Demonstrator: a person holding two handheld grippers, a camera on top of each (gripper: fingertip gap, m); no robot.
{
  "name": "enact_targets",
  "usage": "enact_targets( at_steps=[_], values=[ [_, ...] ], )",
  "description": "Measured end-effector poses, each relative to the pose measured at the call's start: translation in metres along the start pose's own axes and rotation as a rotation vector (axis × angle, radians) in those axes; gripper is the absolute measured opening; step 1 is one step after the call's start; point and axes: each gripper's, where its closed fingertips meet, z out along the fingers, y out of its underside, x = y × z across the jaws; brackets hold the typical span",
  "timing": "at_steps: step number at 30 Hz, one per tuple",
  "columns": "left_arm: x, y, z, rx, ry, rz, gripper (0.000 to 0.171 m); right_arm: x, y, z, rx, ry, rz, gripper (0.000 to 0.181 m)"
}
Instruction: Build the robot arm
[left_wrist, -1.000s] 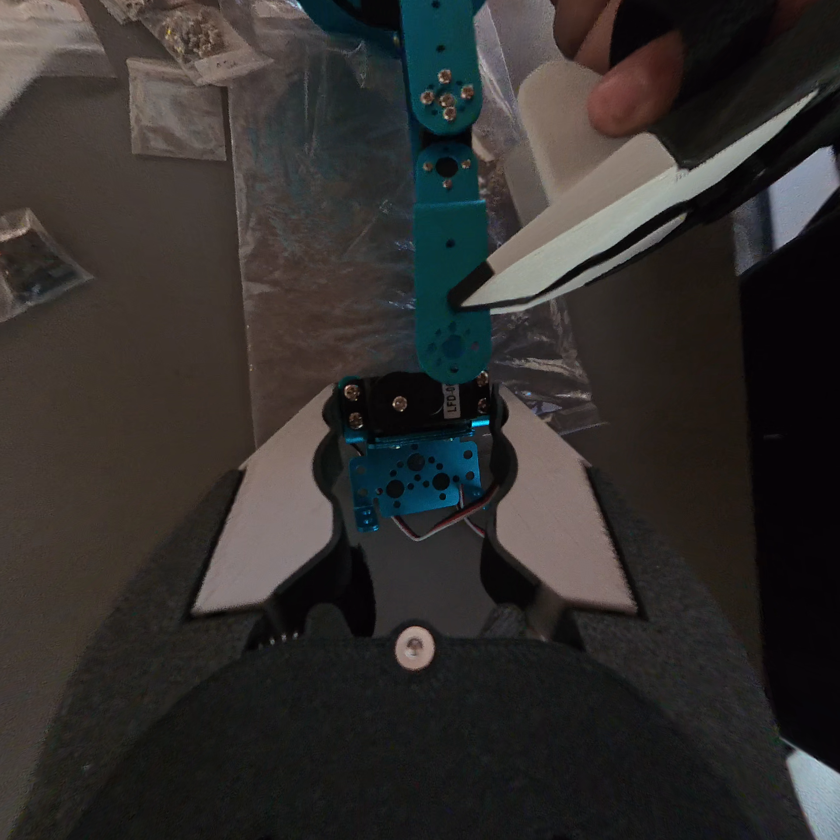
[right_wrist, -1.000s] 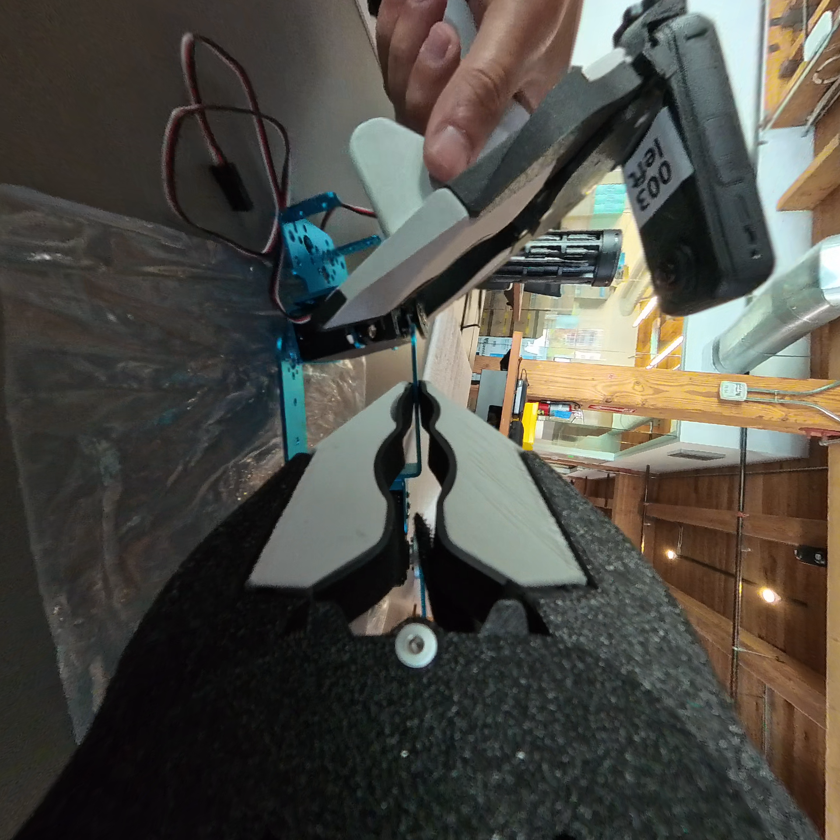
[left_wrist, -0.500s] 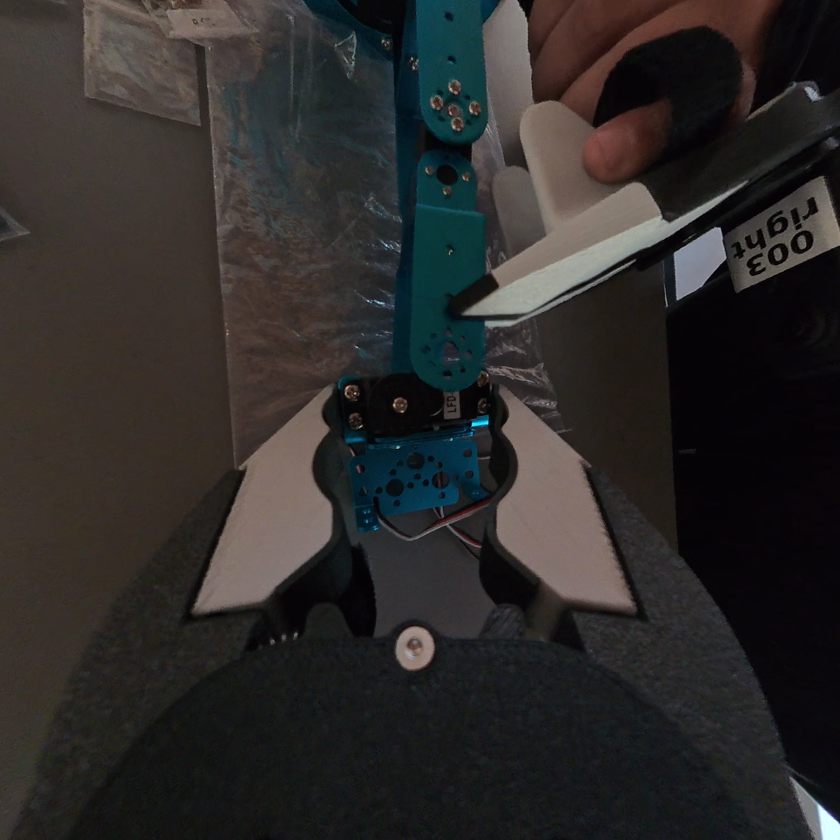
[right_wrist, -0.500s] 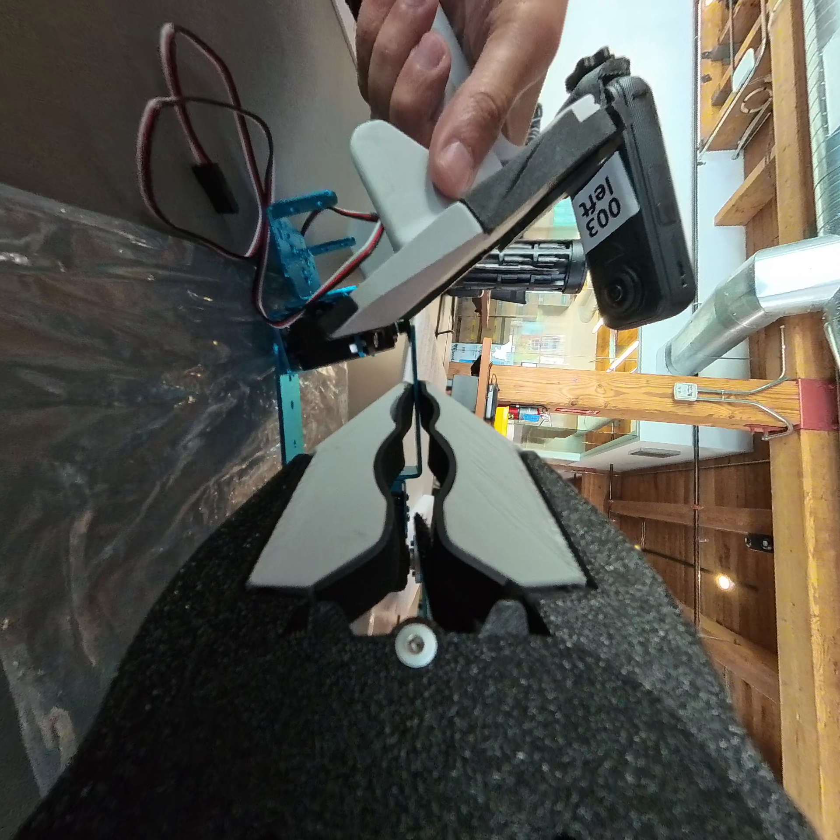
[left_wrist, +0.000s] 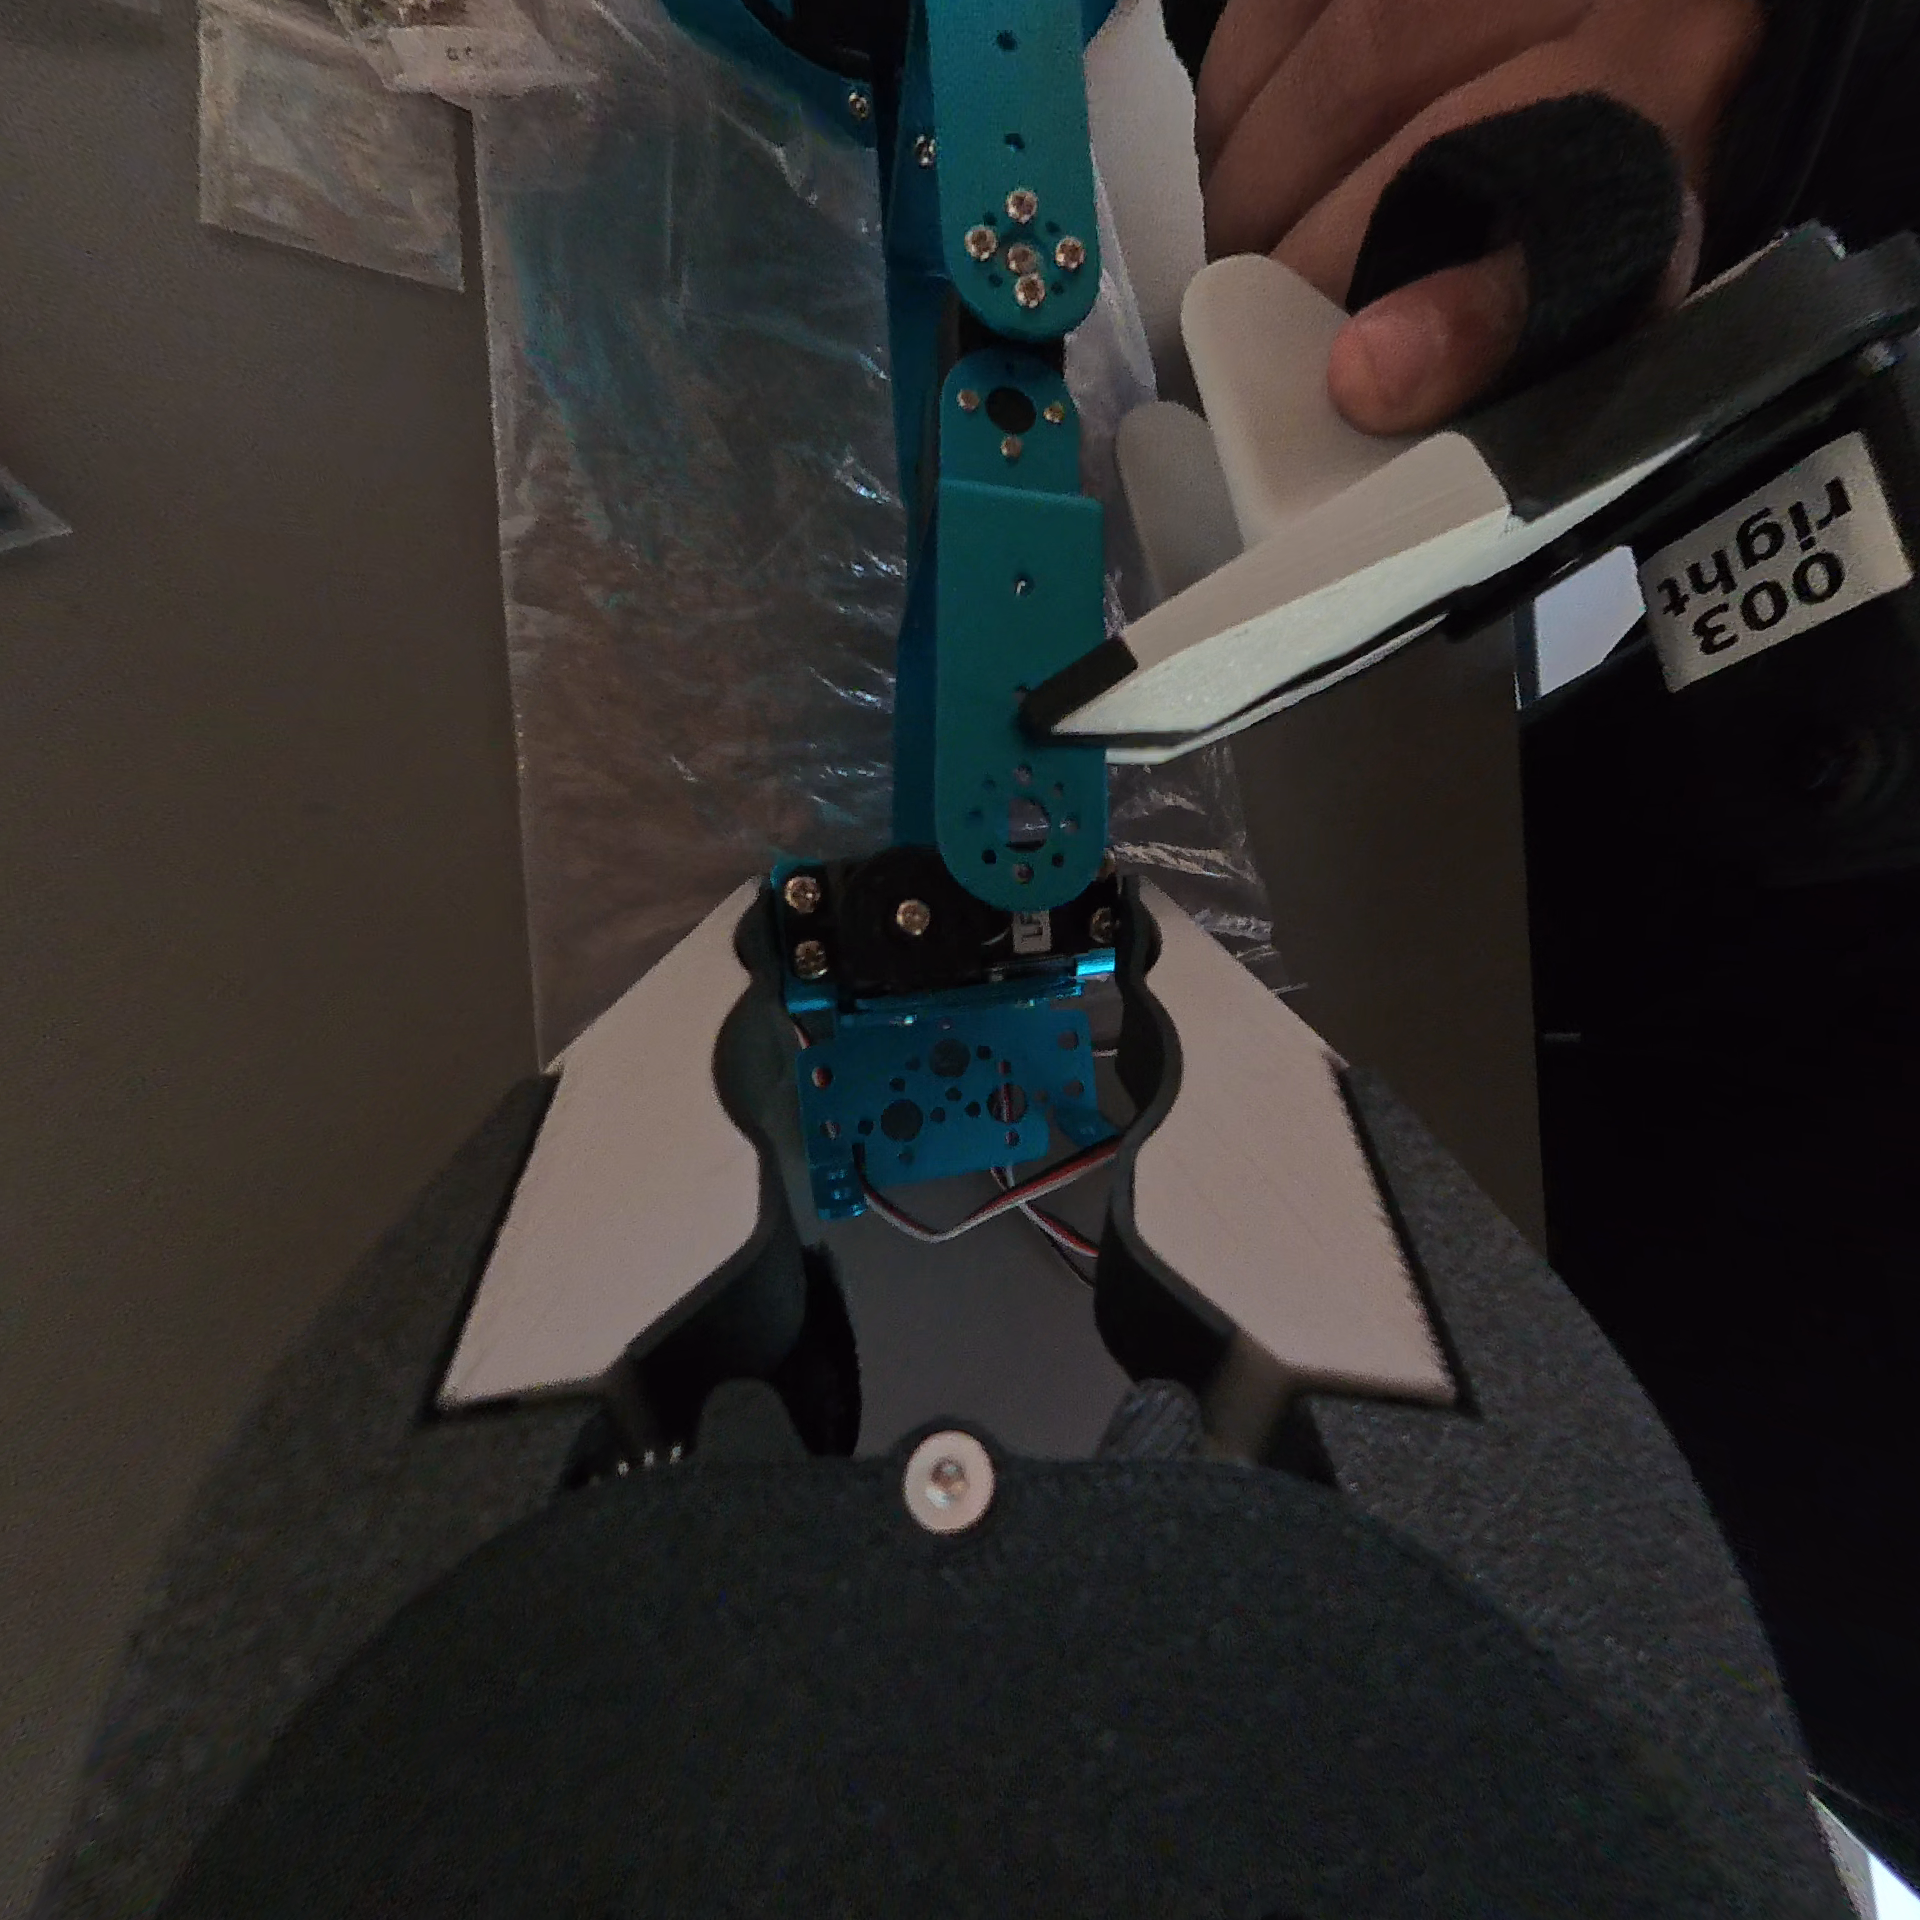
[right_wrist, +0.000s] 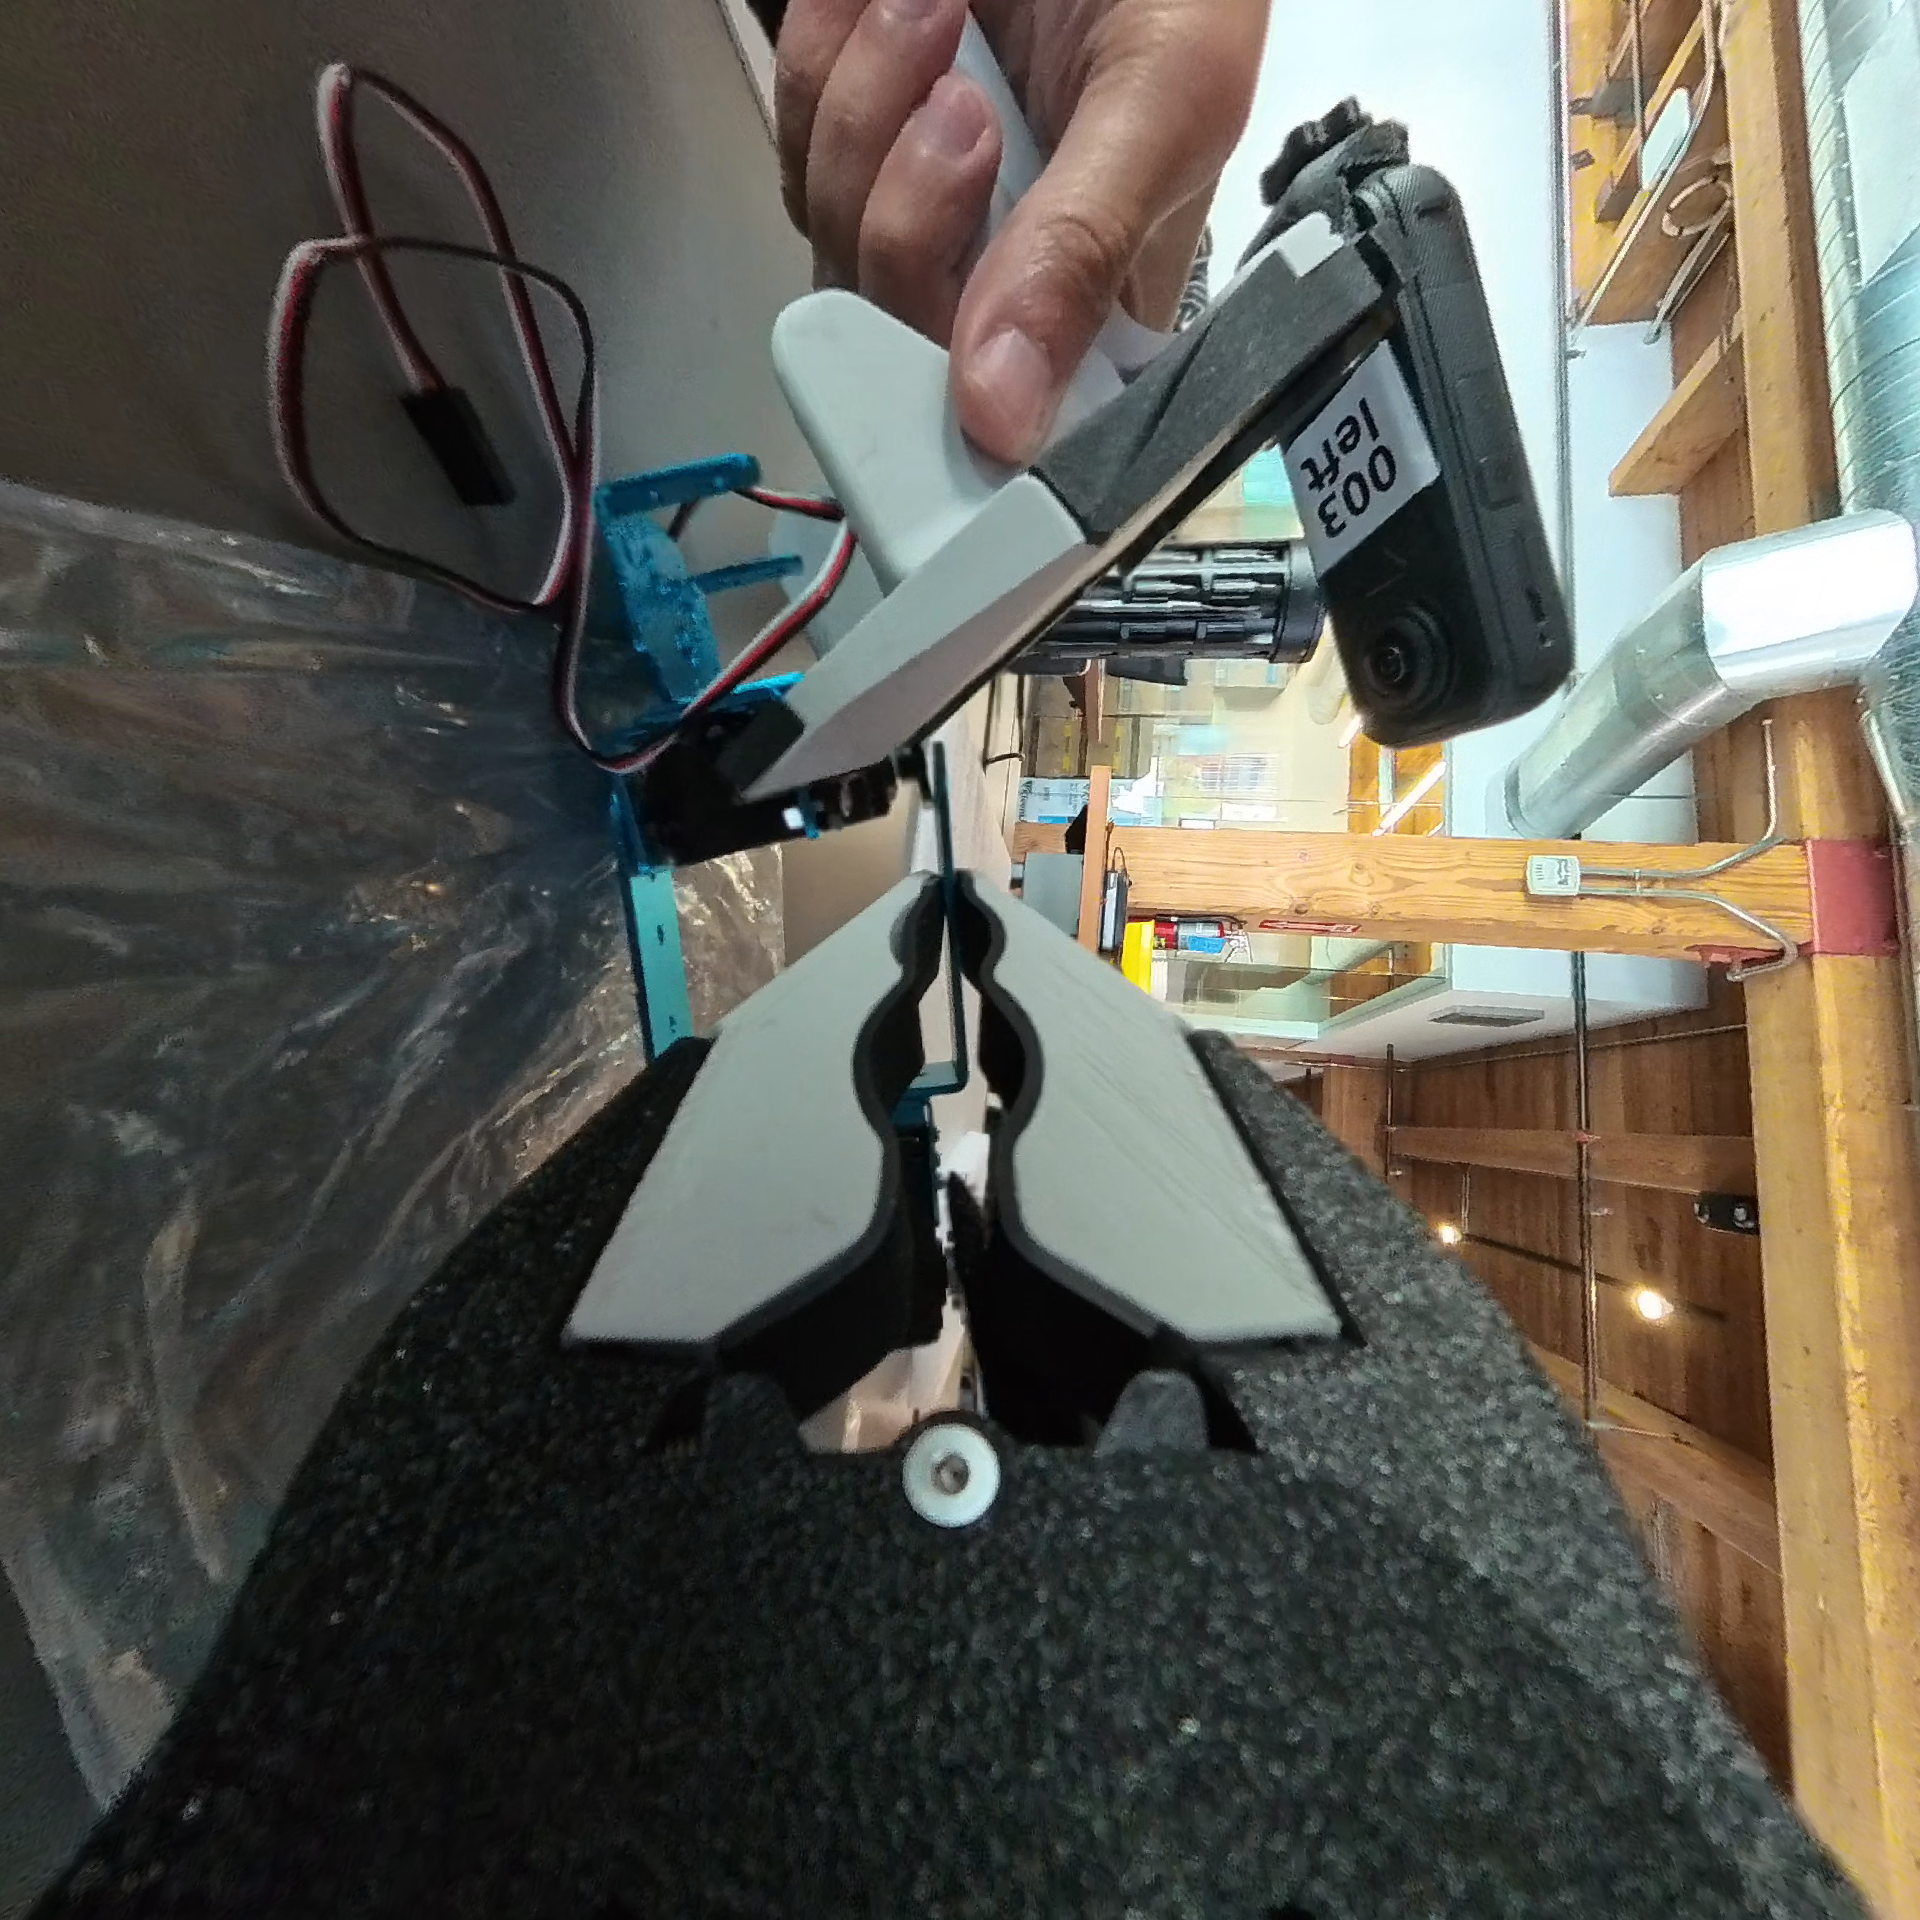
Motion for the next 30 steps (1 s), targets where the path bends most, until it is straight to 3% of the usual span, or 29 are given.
enact_targets(
  at_steps=[18,24,30],
  values=[
    [0.0,-0.001,0.003,-0.016,-0.093,0.142,0.063,-0.004,-0.008,0.0,0.036,-0.018,-0.055,0.002],
    [0.006,-0.018,-0.008,0.096,-0.097,0.216,0.069,0.012,-0.006,-0.004,0.015,0.062,-0.039,0.001],
    [0.011,-0.021,-0.014,0.132,-0.047,0.228,0.07,0.011,-0.005,-0.002,0.032,0.007,0.025,0.001]
  ],
)
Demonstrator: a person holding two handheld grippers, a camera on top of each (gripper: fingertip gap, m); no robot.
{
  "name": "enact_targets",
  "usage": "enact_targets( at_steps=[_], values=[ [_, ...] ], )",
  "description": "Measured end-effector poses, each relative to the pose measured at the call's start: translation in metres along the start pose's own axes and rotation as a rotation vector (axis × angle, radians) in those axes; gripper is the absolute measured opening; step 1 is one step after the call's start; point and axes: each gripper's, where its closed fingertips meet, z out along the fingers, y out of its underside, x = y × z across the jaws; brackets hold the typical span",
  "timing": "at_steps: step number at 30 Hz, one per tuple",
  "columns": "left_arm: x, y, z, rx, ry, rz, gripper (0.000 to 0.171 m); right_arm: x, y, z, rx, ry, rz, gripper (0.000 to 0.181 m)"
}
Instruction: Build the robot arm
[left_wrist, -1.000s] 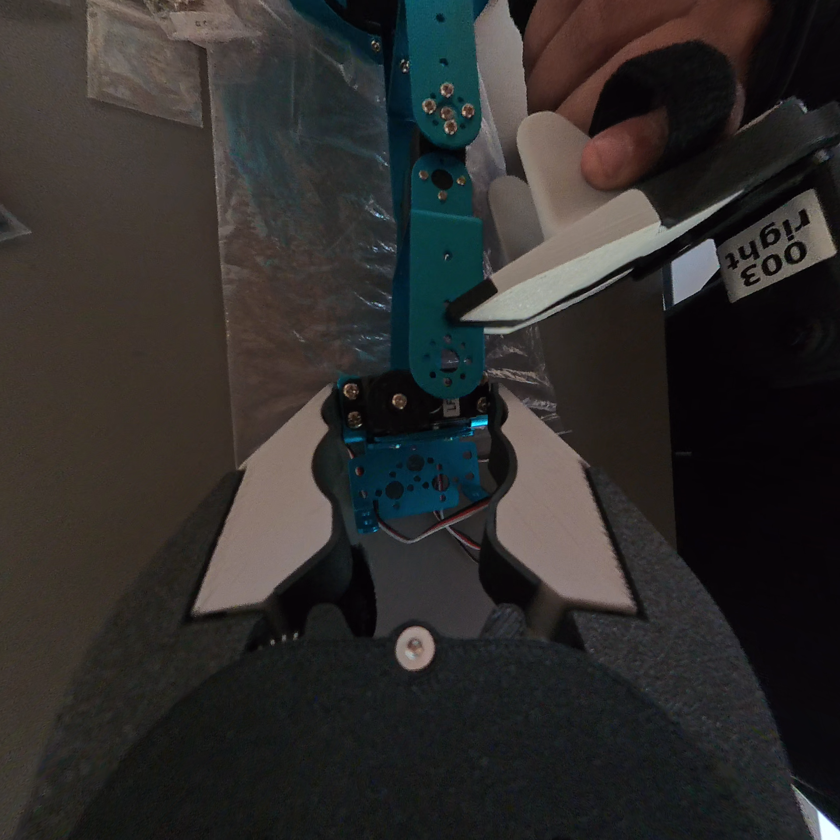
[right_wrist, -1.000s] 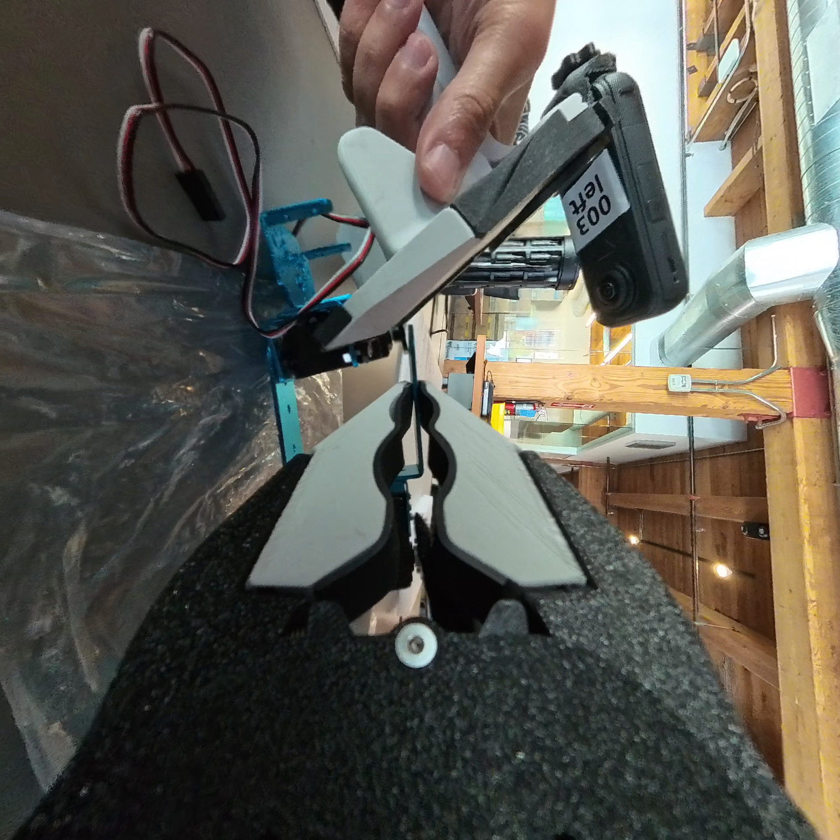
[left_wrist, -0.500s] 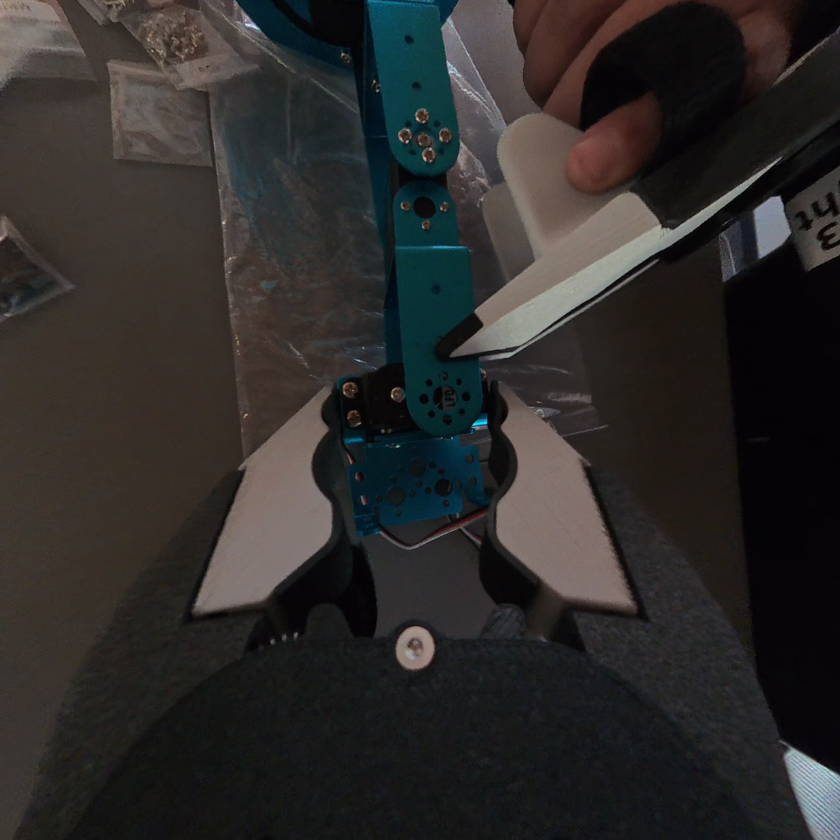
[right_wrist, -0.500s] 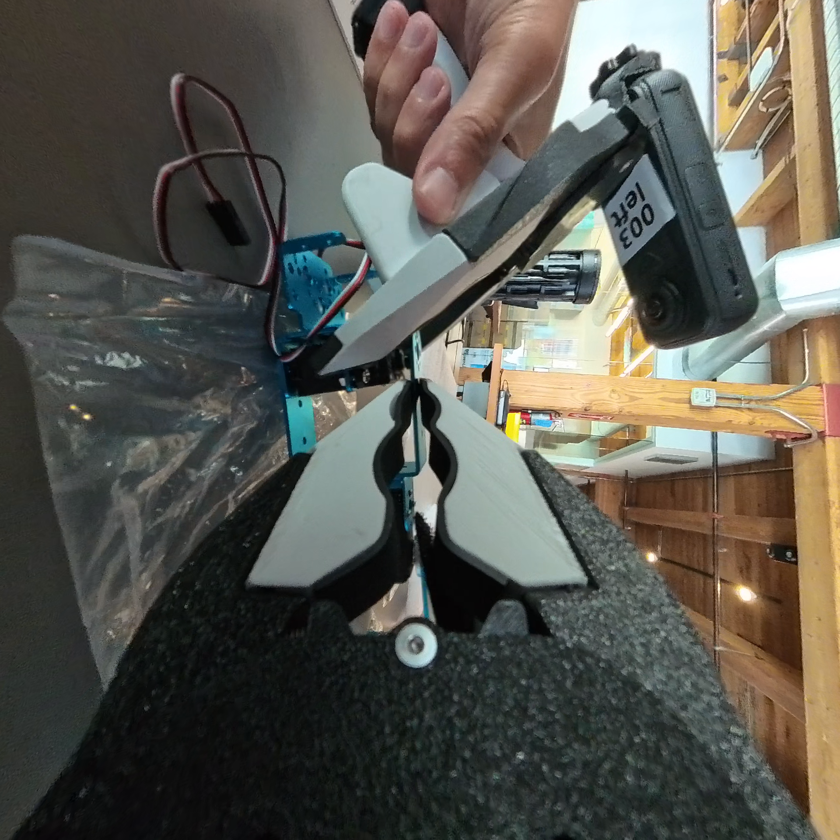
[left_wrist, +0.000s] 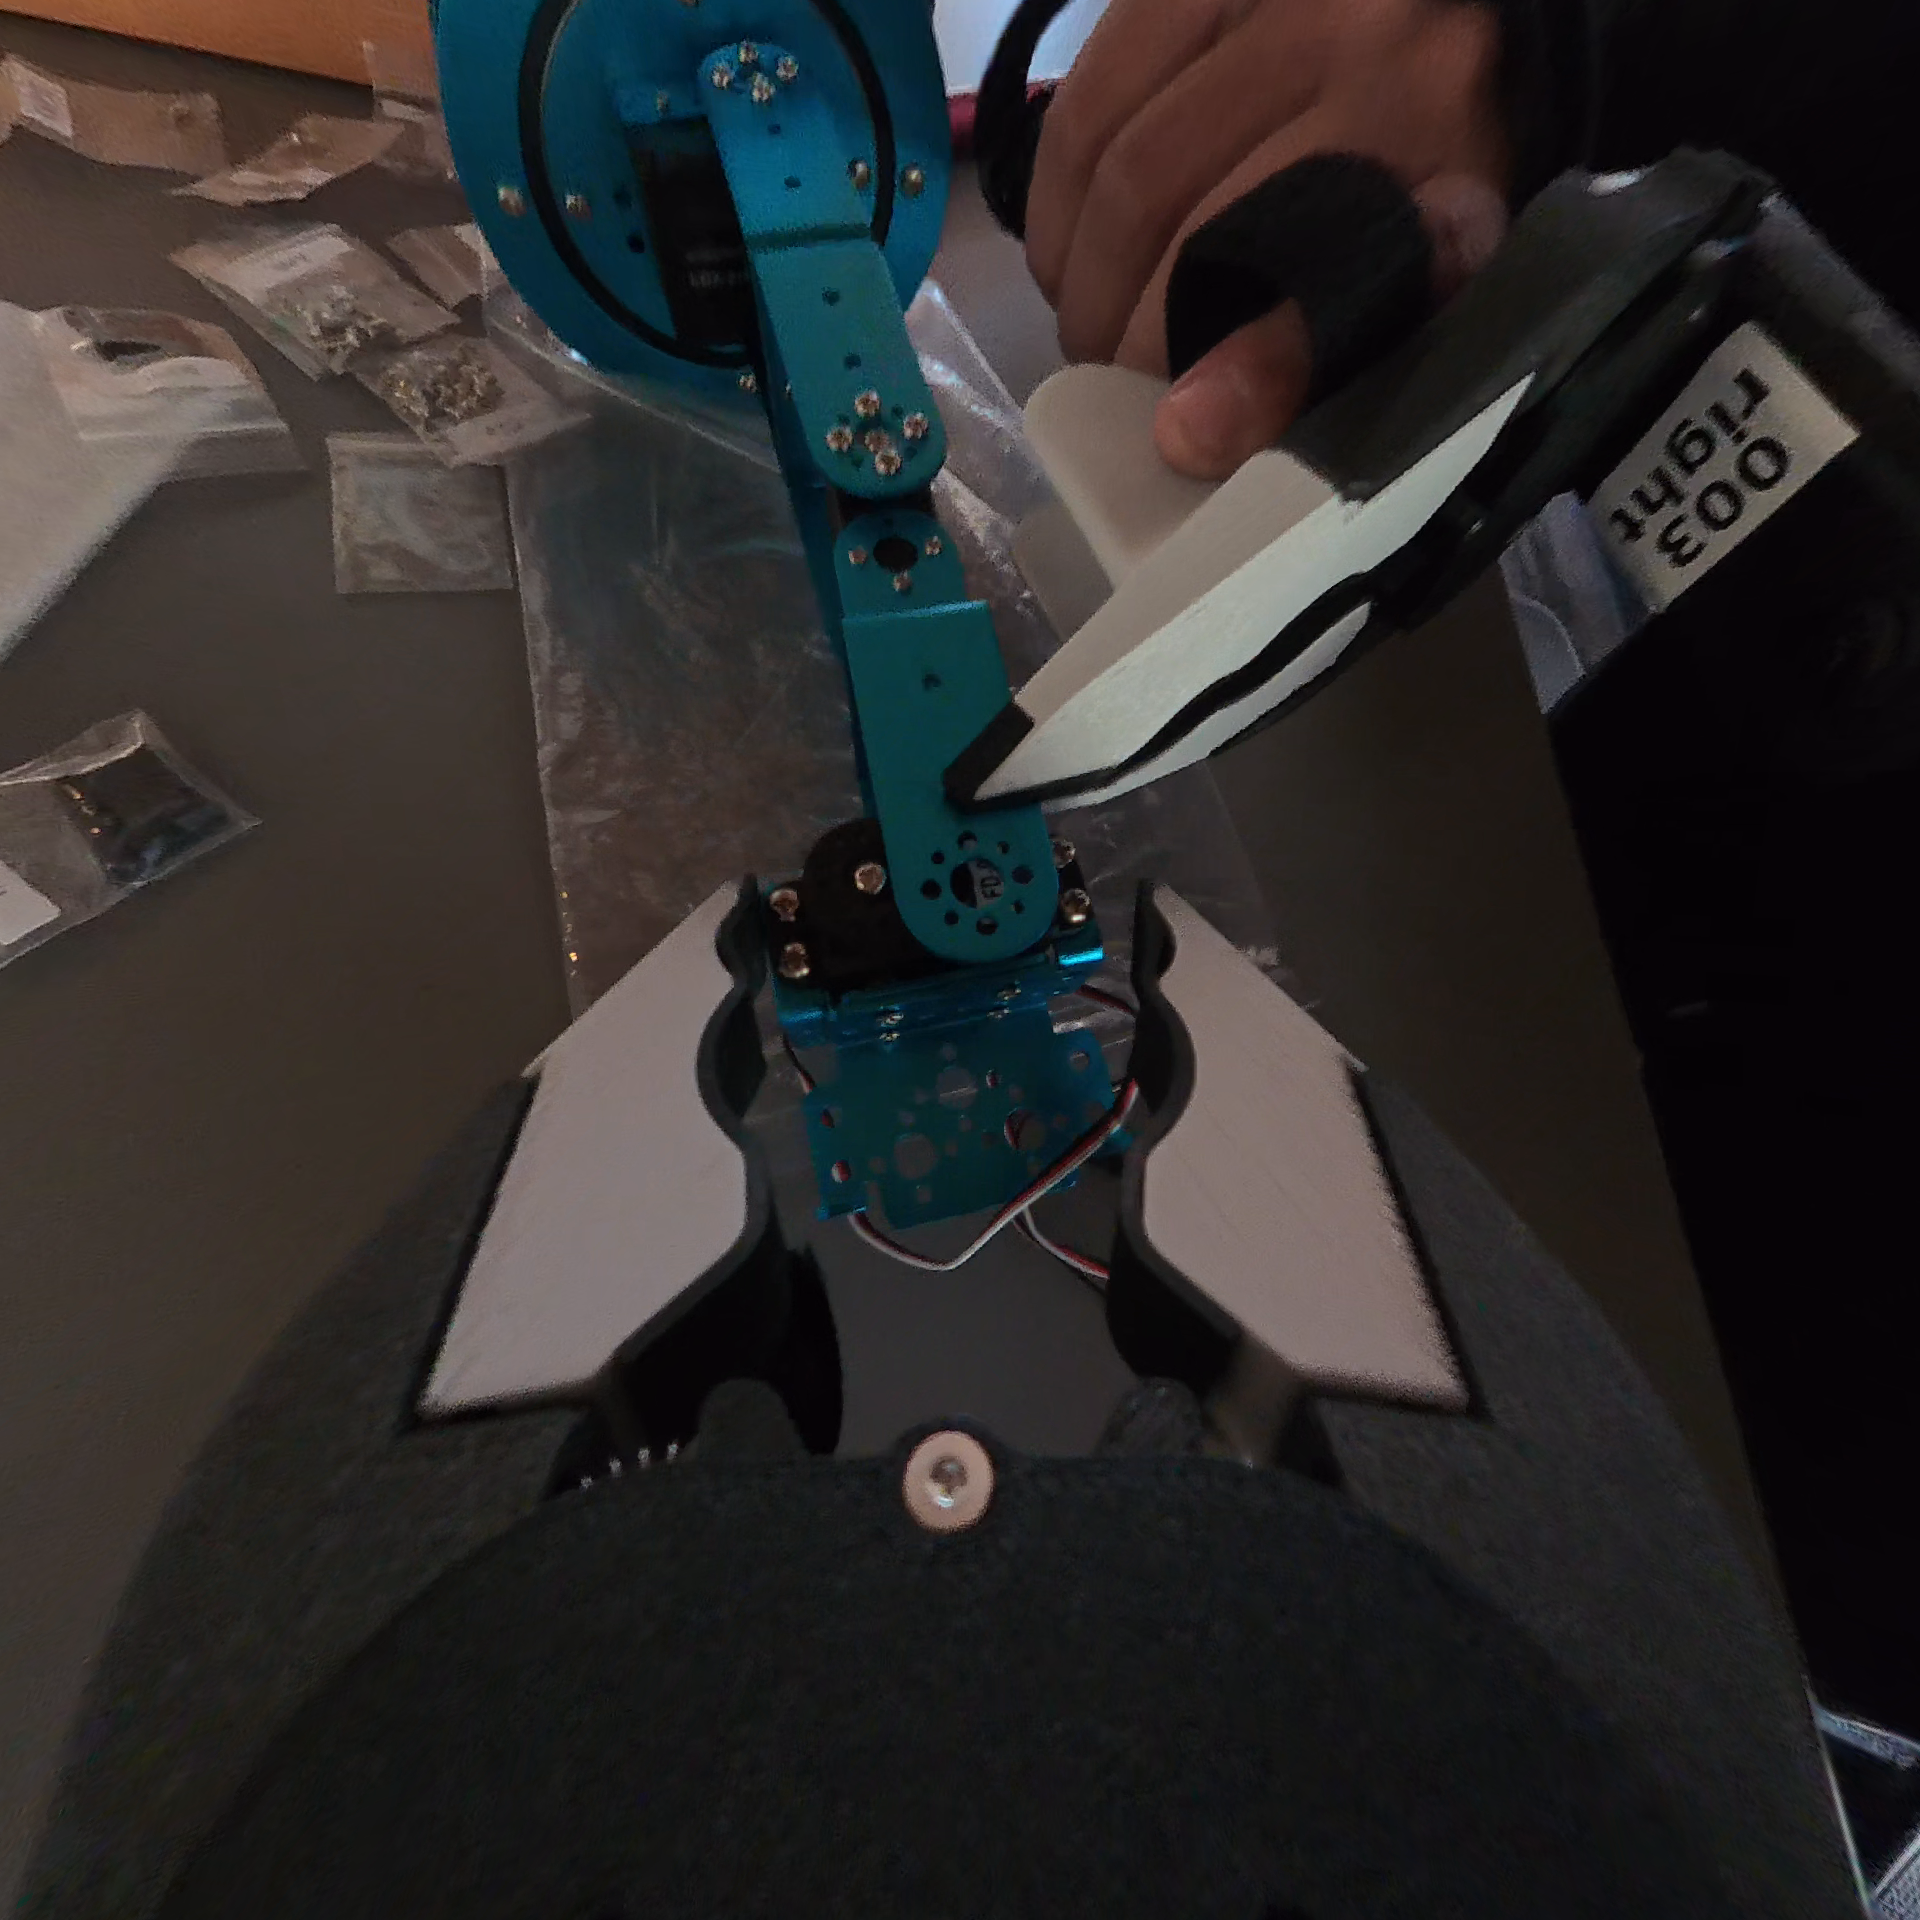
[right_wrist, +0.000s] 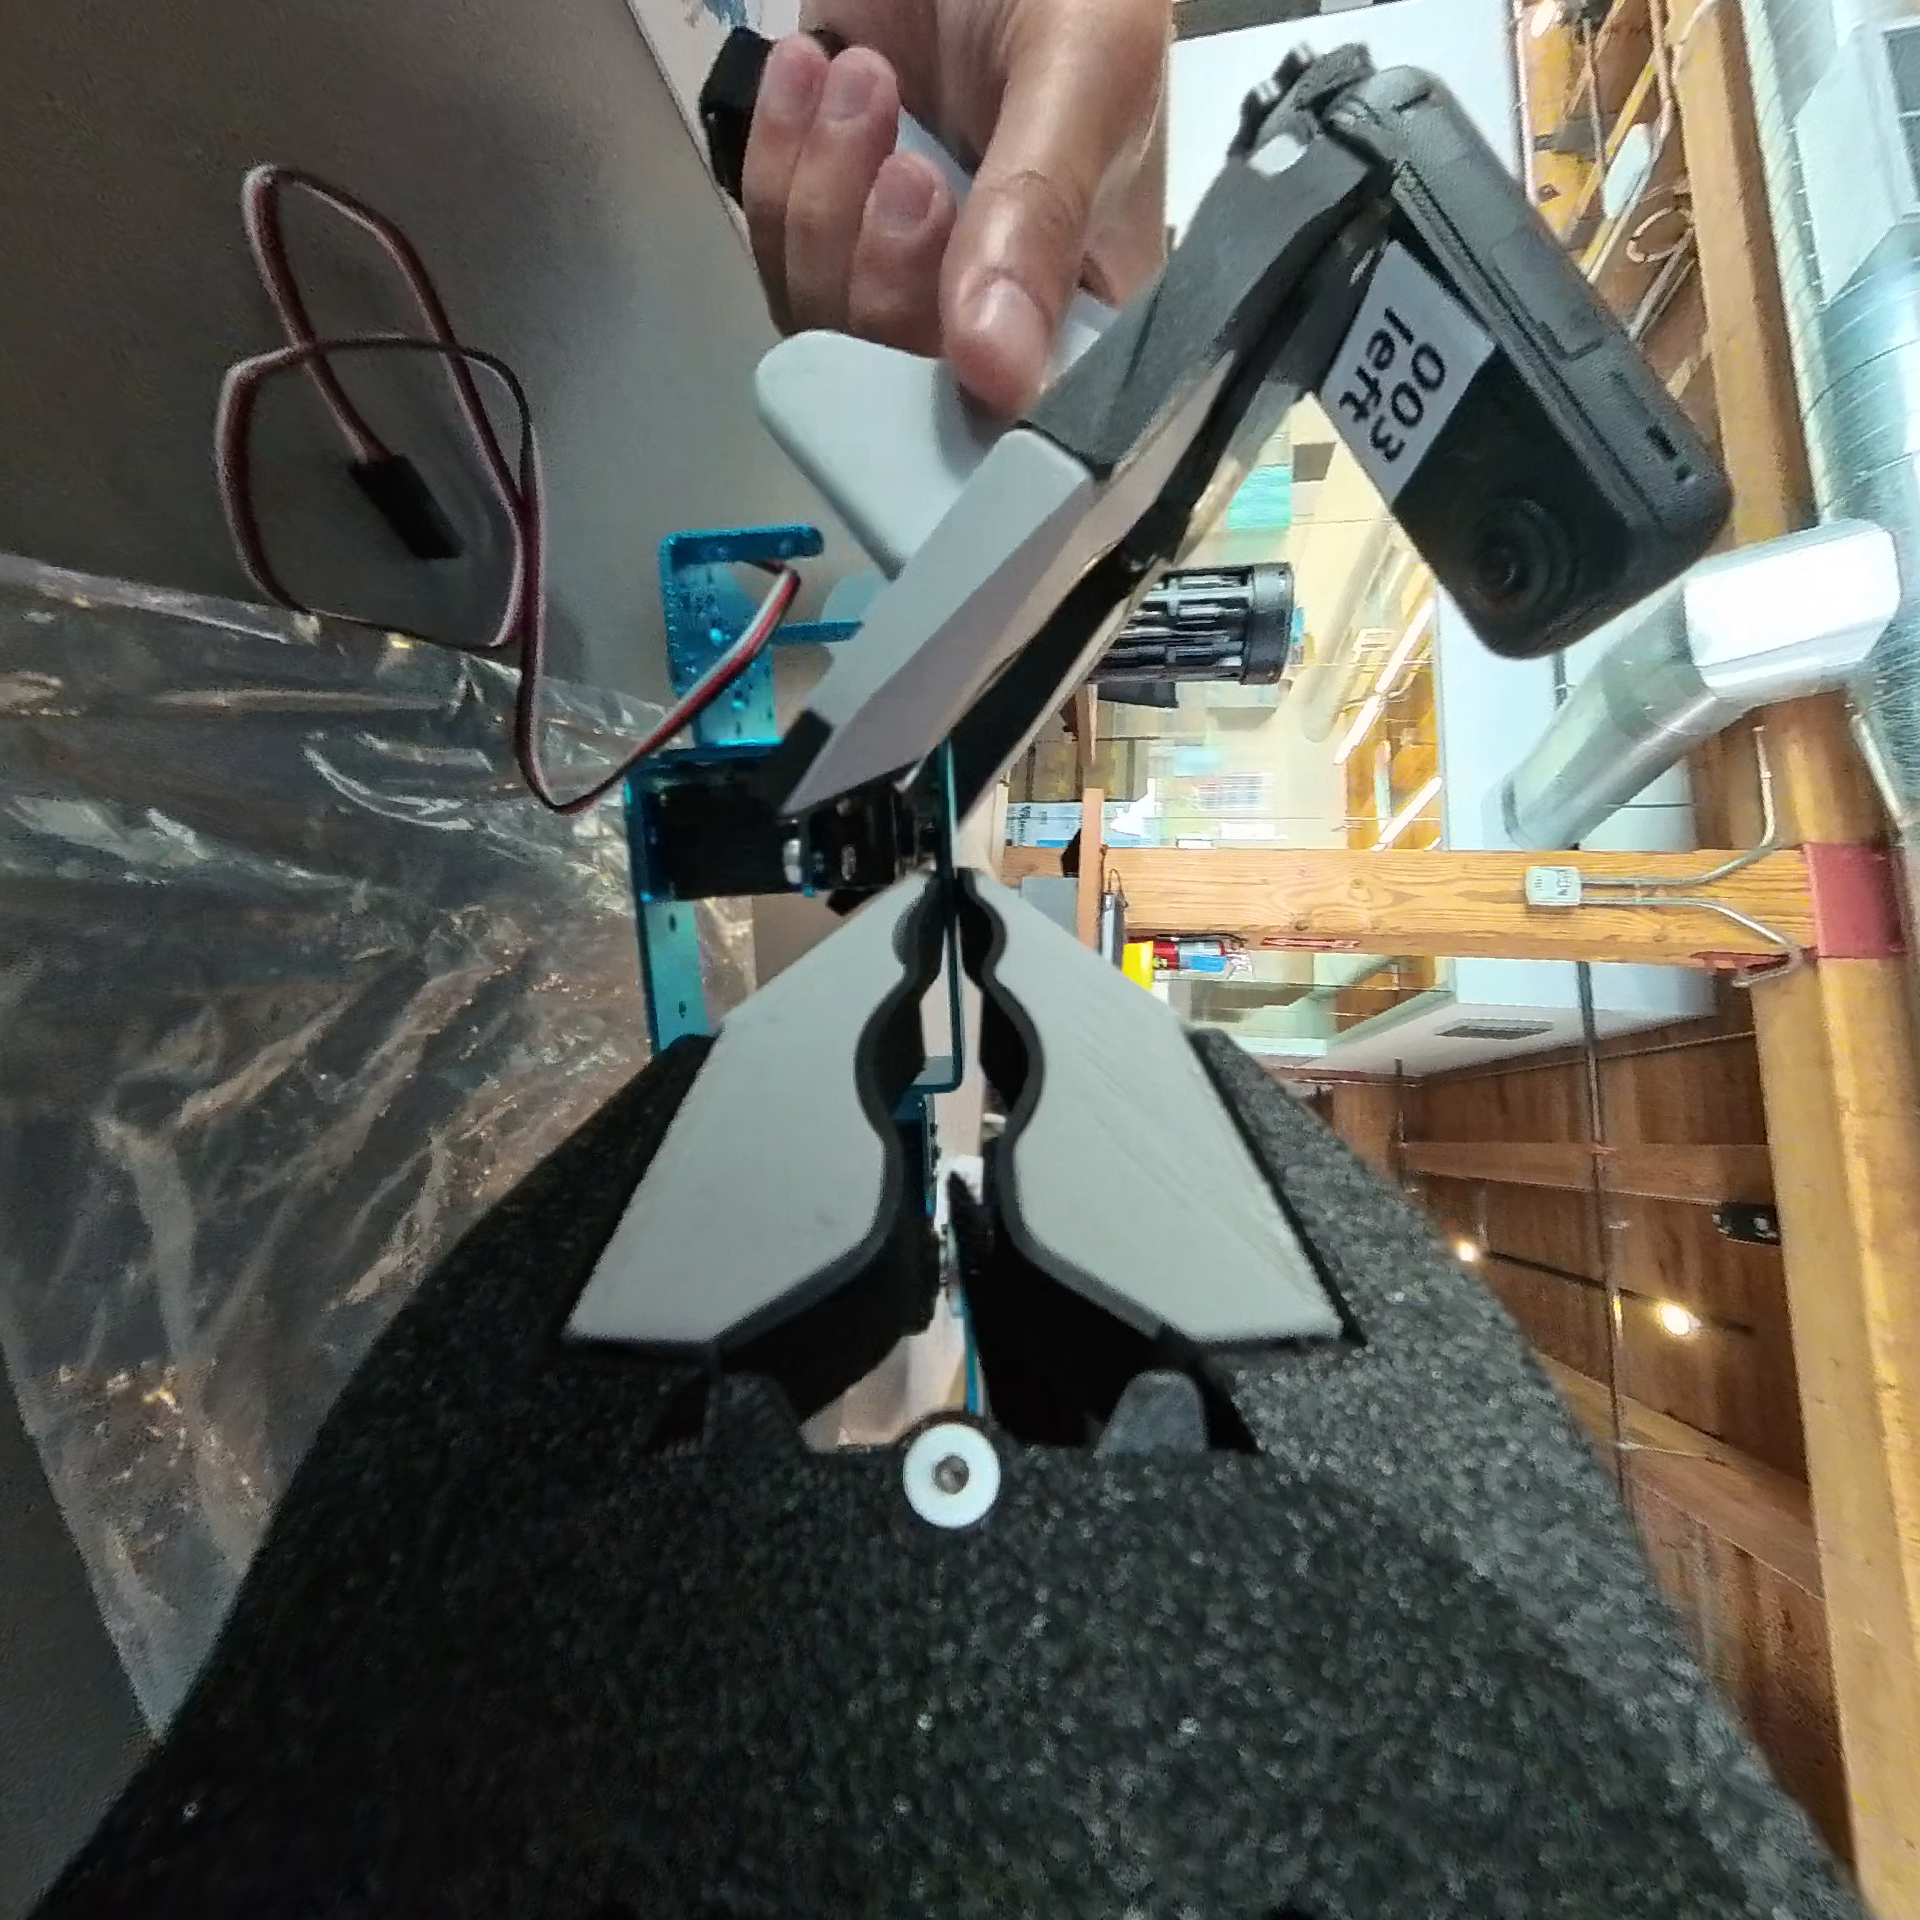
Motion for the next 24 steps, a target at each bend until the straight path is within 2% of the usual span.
enact_targets(
  at_steps=[6,12,16,20,24],
  values=[
    [-0.002,-0.016,-0.025,0.108,0.076,-0.072,0.077,0.011,0.006,0.007,-0.034,-0.048,0.022,0.001],
    [-0.012,-0.052,-0.074,0.32,0.075,-0.102,0.081,0.059,0.027,0.011,-0.068,-0.042,0.181,0.001],
    [-0.021,-0.069,-0.099,0.411,0.007,-0.095,0.084,0.088,0.045,0.009,-0.101,-0.028,0.269,0.002],
    [-0.02,-0.076,-0.102,0.432,-0.042,-0.074,0.083,0.11,0.06,0.001,-0.105,-0.004,0.364,0.003],
    [-0.016,-0.075,-0.085,0.4,-0.073,-0.053,0.083,0.129,0.072,-0.008,-0.1,0.02,0.446,0.003]
  ],
)
